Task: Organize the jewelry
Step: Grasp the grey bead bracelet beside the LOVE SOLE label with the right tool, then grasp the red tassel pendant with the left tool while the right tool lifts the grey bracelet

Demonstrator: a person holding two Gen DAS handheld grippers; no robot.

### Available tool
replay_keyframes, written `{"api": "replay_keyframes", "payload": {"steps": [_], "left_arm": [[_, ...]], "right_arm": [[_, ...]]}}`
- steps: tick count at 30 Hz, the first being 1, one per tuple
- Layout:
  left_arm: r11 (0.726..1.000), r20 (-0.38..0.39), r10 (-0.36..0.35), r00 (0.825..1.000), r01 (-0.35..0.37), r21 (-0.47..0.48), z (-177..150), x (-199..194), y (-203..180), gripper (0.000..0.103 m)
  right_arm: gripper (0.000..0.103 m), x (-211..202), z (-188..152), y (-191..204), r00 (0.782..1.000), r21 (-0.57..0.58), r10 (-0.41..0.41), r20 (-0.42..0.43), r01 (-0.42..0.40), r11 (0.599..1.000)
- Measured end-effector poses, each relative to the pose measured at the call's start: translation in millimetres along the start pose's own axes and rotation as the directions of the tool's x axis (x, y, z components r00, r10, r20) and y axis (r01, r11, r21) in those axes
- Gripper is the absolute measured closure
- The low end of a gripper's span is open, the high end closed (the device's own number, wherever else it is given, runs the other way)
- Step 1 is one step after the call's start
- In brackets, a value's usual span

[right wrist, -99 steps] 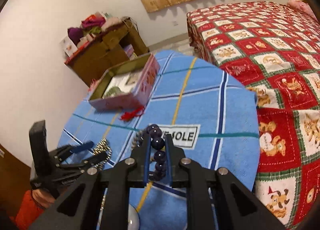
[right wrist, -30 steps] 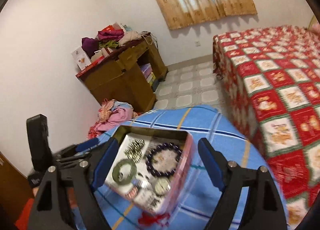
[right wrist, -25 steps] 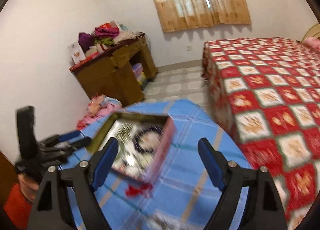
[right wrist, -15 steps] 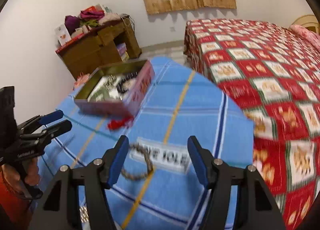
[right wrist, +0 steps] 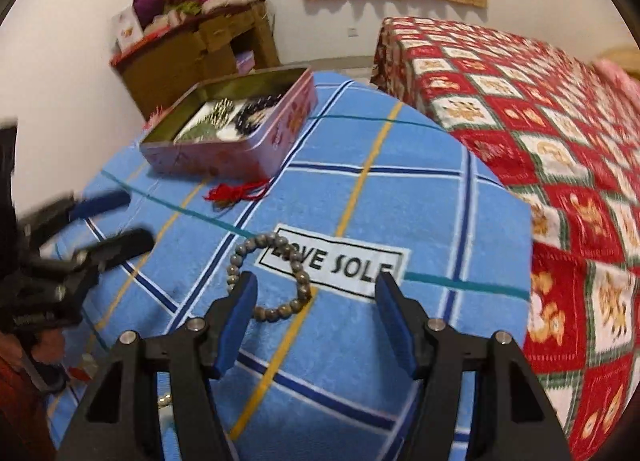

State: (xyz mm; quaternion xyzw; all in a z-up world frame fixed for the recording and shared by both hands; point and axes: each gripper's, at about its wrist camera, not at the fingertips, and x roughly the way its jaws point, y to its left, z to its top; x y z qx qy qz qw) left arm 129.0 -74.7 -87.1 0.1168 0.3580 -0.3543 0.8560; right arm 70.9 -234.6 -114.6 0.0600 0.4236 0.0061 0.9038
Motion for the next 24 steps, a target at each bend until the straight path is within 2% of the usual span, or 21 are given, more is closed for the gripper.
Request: {"api": "replay_keyframes", "payload": {"steps": [2, 5, 6, 7, 9, 10, 11, 12, 14, 15, 18, 22, 24], "left_arm": [[1.0, 0.001, -0.002, 1.0, 0.002, 0.011, 6, 8, -1, 0.027], [0.999, -0.005, -0.042, 0.999, 0.042, 0.031, 13, 21, -6, 0.027], [0.998, -0.009, -0.047, 0.999, 0.047, 0.046, 14, 26, -9, 0.027], [0.997, -0.016, -0.049, 0.999, 0.05, 0.062, 14, 31, -12, 0.027], [0.993, -0.037, -0.056, 0.998, 0.059, 0.101, 15, 40, -20, 0.027], [0.99, -0.049, -0.056, 0.997, 0.062, 0.123, 16, 45, -25, 0.027], [0.988, -0.056, -0.058, 0.997, 0.065, 0.137, 16, 48, -28, 0.033], [0.987, -0.064, -0.066, 0.996, 0.074, 0.141, 16, 51, -30, 0.043], [0.988, -0.088, -0.087, 0.992, 0.097, 0.117, 18, 58, -27, 0.057], [0.99, -0.096, -0.092, 0.991, 0.102, 0.099, 18, 60, -25, 0.061], [0.994, -0.115, -0.084, 0.99, 0.091, 0.062, 17, 69, -20, 0.061], [0.995, -0.113, -0.053, 0.992, 0.061, 0.074, 18, 70, -22, 0.061], [0.997, -0.102, -0.065, 0.993, 0.07, 0.039, 19, 61, -17, 0.062]], "right_arm": [[0.043, 9, 1, 4, 0.999, -0.029, -0.024, -0.028, 0.023, 0.999], [0.047, 19, -2, 10, 0.997, -0.076, -0.057, -0.043, 0.054, 0.996], [0.057, 19, -3, 12, 0.996, -0.103, -0.077, -0.038, 0.073, 0.992], [0.075, 18, -4, 13, 0.996, -0.118, -0.082, -0.035, 0.077, 0.99], [0.088, 16, -5, 10, 0.997, -0.105, -0.064, -0.04, 0.059, 0.993], [0.09, 13, -6, 4, 0.998, -0.08, -0.053, -0.037, 0.05, 0.996], [0.09, 10, -6, 0, 0.999, -0.055, -0.046, -0.028, 0.045, 0.997], [0.091, 8, -6, -3, 0.999, -0.033, -0.041, -0.015, 0.041, 0.999], [0.092, 0, -10, -16, 1.0, 0.032, -0.011, 0.015, 0.01, 0.999], [0.092, -3, -12, -22, 1.0, 0.063, 0.008, 0.027, -0.009, 0.998], [0.092, 0, -15, -29, 0.999, 0.098, 0.029, 0.018, -0.031, 0.995], [0.091, 2, -16, -26, 0.999, 0.095, 0.031, 0.031, -0.034, 0.995], [0.091, 2, -15, -25, 0.999, 0.088, 0.028, 0.031, -0.031, 0.996]]}}
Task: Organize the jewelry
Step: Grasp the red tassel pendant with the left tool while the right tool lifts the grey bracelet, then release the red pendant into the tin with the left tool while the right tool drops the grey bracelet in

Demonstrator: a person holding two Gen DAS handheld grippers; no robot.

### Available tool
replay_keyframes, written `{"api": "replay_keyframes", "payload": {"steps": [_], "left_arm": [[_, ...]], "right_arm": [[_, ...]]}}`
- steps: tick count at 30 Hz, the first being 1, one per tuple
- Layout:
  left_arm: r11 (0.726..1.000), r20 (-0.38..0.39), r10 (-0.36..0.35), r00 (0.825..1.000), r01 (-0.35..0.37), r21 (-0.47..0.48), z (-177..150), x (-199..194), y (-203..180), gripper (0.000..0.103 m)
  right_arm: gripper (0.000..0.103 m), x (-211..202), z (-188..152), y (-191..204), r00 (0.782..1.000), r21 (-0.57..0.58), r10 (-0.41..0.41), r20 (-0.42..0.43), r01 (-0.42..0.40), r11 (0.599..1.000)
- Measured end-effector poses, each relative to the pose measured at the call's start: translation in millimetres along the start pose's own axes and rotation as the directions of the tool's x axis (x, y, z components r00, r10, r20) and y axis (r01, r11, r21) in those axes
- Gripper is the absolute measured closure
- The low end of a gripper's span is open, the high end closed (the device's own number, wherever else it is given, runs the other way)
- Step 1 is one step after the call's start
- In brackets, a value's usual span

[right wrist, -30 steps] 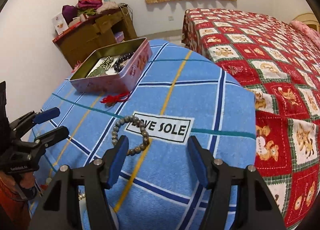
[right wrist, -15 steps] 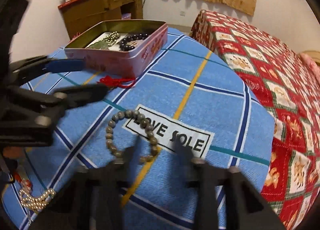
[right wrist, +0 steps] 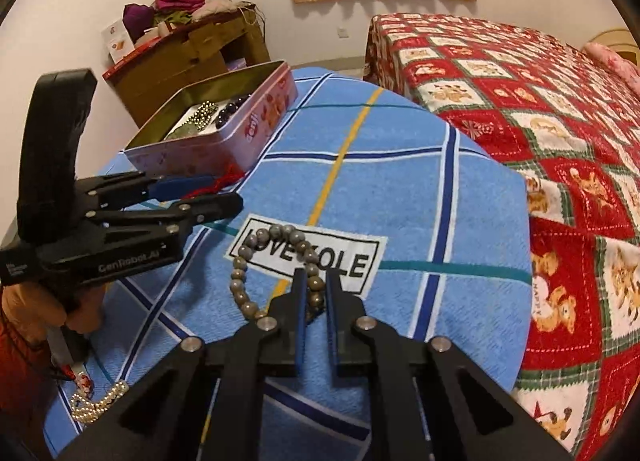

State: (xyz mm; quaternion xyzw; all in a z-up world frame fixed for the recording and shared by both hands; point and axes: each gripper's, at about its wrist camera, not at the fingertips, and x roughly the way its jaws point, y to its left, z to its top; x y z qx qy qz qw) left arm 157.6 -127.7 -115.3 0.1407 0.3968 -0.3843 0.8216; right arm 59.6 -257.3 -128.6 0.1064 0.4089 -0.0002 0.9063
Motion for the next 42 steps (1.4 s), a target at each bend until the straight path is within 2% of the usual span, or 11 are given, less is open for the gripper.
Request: {"api": "replay_keyframes", "payload": {"steps": [2, 5, 10, 16, 18, 19, 25, 27, 30, 35, 42], "left_arm": [[1.0, 0.03, -0.014, 0.999, 0.015, -0.023, -1, -11, 3, 0.062], [1.0, 0.039, 0.016, 0.999, -0.016, -0.019, -3, -17, 6, 0.062], [0.999, -0.015, 0.035, 0.999, -0.035, 0.007, 0, 5, 3, 0.062], [0.998, -0.027, 0.066, 0.997, -0.065, 0.022, 11, 18, -1, 0.063], [0.995, -0.016, 0.081, 0.997, -0.08, 0.056, 9, 18, -4, 0.088], [0.995, -0.013, 0.076, 0.997, -0.075, 0.059, 8, 17, -3, 0.093], [0.997, 0.004, -0.045, 0.999, 0.045, -0.068, 3, -1, 16, 0.102], [0.984, 0.05, -0.114, 0.992, 0.12, -0.132, 1, -18, 23, 0.102], [0.952, 0.148, -0.197, 0.969, 0.226, -0.208, -2, -56, 36, 0.102], [0.943, 0.224, -0.186, 0.957, 0.238, -0.234, -9, -97, 46, 0.102], [0.943, 0.258, -0.144, 0.955, 0.212, -0.256, -19, -119, 48, 0.102]], "right_arm": [[0.091, 0, -1, 0, 1.0, -0.002, 0.004, 0.001, -0.004, 1.0], [0.091, 1, 0, -4, 1.0, 0.012, 0.02, 0.004, -0.021, 1.0], [0.091, 1, 0, -5, 1.0, 0.021, 0.03, 0.006, -0.031, 0.999], [0.091, 1, 0, -6, 0.999, 0.022, 0.032, 0.005, -0.033, 0.999], [0.091, 1, 0, -6, 0.999, 0.024, 0.034, 0.005, -0.034, 0.999], [0.091, 1, 0, -6, 0.999, 0.026, 0.036, 0.005, -0.036, 0.999], [0.091, 1, 0, -3, 1.0, 0.019, 0.026, 0.002, -0.026, 0.999], [0.091, -1, 0, -5, 0.999, 0.039, 0.043, 0.004, -0.044, 0.998], [0.091, -7, -1, -9, 0.997, 0.079, 0.071, 0.016, -0.072, 0.994], [0.091, -18, 1, -3, 0.996, 0.079, 0.084, 0.04, -0.087, 0.993], [0.091, -38, 9, 13, 0.99, 0.054, 0.118, 0.074, -0.122, 0.991]]}}
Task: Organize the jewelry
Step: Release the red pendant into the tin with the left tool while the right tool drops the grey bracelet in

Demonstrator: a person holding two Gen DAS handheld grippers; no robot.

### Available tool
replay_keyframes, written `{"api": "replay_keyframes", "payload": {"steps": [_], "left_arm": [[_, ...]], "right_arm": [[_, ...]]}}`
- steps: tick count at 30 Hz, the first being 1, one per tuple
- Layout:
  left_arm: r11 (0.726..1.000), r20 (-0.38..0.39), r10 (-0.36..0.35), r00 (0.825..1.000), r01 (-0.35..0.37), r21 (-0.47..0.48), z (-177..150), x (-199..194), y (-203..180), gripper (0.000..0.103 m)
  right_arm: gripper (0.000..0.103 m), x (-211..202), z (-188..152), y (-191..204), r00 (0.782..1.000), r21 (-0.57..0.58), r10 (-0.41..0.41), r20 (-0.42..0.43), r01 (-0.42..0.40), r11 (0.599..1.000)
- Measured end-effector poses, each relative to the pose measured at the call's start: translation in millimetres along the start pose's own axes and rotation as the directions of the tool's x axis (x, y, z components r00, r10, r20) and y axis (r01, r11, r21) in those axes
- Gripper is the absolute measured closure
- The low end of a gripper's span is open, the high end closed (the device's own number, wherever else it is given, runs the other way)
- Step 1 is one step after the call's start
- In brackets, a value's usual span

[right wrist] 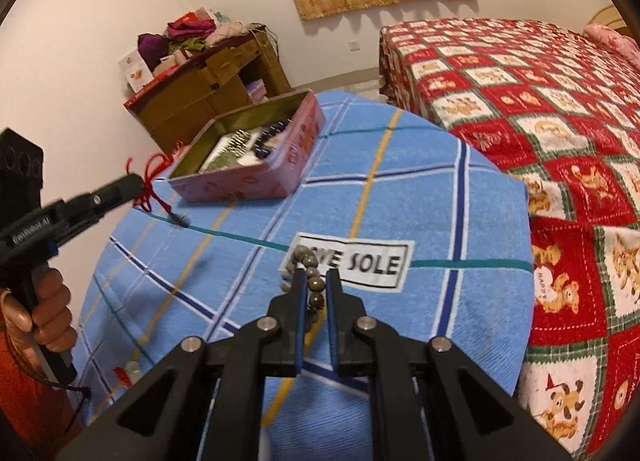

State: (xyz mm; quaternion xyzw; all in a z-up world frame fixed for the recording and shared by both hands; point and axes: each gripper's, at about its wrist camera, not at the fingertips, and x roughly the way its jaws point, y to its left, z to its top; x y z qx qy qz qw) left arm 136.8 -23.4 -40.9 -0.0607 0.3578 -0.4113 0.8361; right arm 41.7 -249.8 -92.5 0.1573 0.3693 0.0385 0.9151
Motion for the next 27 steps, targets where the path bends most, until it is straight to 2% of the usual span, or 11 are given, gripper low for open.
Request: {"api": "replay_keyframes", "payload": {"steps": [8, 14, 23, 27], "left_arm": [[0.999, 0.061, 0.037, 0.997, -0.036, -0.014, 4, -26, 6, 0.102], [0.997, 0.11, 0.074, 0.991, -0.073, -0.007, 10, -43, 9, 0.102], [0.995, 0.139, 0.101, 0.985, -0.1, -0.008, 31, -38, 26, 0.102], [0.995, 0.136, 0.099, 0.986, -0.099, -0.009, 54, -14, 36, 0.102]], "right_arm": [[0.091, -29, 22, 26, 0.997, -0.058, 0.023, 0.073, -0.019, 0.998], [0.091, -41, 46, 43, 0.99, -0.104, 0.077, 0.117, -0.065, 0.992], [0.091, -17, 91, 62, 0.982, -0.153, 0.127, 0.139, -0.105, 0.983], [0.091, 8, 115, 67, 0.977, -0.14, 0.15, 0.151, -0.129, 0.982]]}}
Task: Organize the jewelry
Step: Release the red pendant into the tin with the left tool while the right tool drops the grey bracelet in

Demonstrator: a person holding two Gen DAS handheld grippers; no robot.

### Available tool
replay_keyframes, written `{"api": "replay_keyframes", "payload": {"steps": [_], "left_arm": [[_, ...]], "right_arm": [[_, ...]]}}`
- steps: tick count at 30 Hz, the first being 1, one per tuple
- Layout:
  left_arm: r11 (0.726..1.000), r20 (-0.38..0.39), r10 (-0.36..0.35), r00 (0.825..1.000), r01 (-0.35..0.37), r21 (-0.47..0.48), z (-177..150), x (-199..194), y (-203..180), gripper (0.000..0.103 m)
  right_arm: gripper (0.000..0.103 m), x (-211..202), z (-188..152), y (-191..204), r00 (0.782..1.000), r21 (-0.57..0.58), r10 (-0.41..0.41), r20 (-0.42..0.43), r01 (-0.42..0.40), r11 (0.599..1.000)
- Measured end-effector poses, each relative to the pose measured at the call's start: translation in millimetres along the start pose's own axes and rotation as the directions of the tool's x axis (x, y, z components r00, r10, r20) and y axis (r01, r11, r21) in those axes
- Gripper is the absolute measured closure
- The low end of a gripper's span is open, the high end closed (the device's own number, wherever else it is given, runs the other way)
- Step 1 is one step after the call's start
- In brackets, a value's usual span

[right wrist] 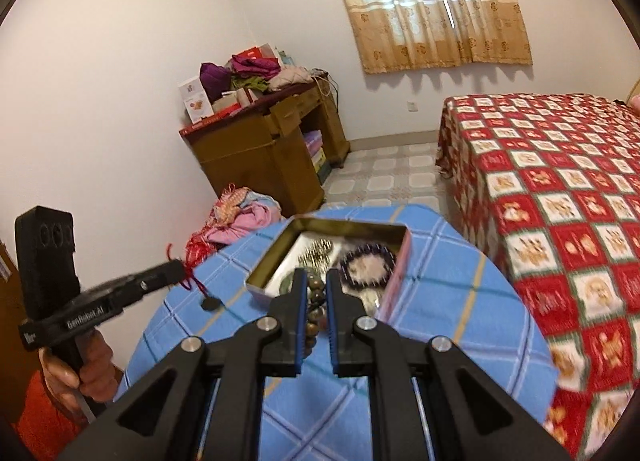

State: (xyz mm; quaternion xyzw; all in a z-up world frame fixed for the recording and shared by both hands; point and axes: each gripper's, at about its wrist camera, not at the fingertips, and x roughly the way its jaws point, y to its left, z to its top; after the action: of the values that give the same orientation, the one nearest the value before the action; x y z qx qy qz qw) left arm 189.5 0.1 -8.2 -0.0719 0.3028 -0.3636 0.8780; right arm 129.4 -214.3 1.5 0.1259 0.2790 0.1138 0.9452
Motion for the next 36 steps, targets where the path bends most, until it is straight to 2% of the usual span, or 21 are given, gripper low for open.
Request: {"api": "replay_keyframes", "payload": {"steps": [6, 13, 17, 21, 25, 28, 29, 31, 32, 33, 36], "left_arm": [[0.999, -0.022, 0.036, 0.999, -0.036, 0.005, 13, 44, 15, 0.102], [0.994, -0.071, 0.111, 0.991, -0.11, 0.011, 13, 89, 39, 0.102], [0.986, -0.098, 0.166, 0.981, -0.162, 0.05, 10, 104, 46, 0.102], [0.978, -0.148, 0.203, 0.968, -0.194, 0.075, 7, 114, 54, 0.1], [0.974, -0.2, 0.225, 0.954, -0.214, 0.072, 8, 119, 60, 0.098], [0.981, -0.19, 0.191, 0.963, -0.182, 0.062, 9, 110, 59, 0.096], [0.984, -0.185, 0.178, 0.966, -0.169, 0.061, 10, 107, 57, 0.093], [0.988, -0.178, 0.148, 0.973, -0.14, 0.061, 13, 98, 52, 0.072], [0.99, -0.165, 0.139, 0.977, -0.131, 0.059, 16, 93, 48, 0.052], [0.99, -0.141, 0.137, 0.98, -0.13, 0.056, 18, 83, 45, 0.042], [0.994, -0.077, 0.11, 0.991, -0.108, 0.031, 23, 59, 38, 0.041]], "right_arm": [[0.091, 50, 12, -14, 0.999, 0.057, 0.03, -0.01, -0.03, 0.998], [0.091, 105, 0, -46, 0.993, 0.142, 0.065, -0.101, -0.051, 0.989], [0.091, 126, -11, -54, 0.986, 0.141, 0.053, -0.159, -0.03, 0.99], [0.085, 131, -14, -53, 0.985, 0.109, 0.001, -0.175, 0.018, 0.994], [0.04, 116, -11, -55, 0.992, 0.125, -0.011, -0.126, 0.027, 0.992], [0.04, 99, -3, -52, 0.997, 0.115, -0.028, -0.072, 0.036, 0.993], [0.04, 90, -1, -50, 0.998, 0.109, -0.03, -0.057, 0.036, 0.993], [0.04, 71, 4, -45, 0.999, 0.085, -0.036, -0.034, 0.039, 0.996], [0.04, 65, 6, -42, 0.999, 0.071, -0.044, -0.028, 0.046, 0.996], [0.04, 56, 7, -39, 0.998, 0.053, -0.061, -0.022, 0.062, 0.997], [0.04, 32, 6, -32, 0.996, 0.02, -0.089, -0.002, 0.089, 0.996]]}}
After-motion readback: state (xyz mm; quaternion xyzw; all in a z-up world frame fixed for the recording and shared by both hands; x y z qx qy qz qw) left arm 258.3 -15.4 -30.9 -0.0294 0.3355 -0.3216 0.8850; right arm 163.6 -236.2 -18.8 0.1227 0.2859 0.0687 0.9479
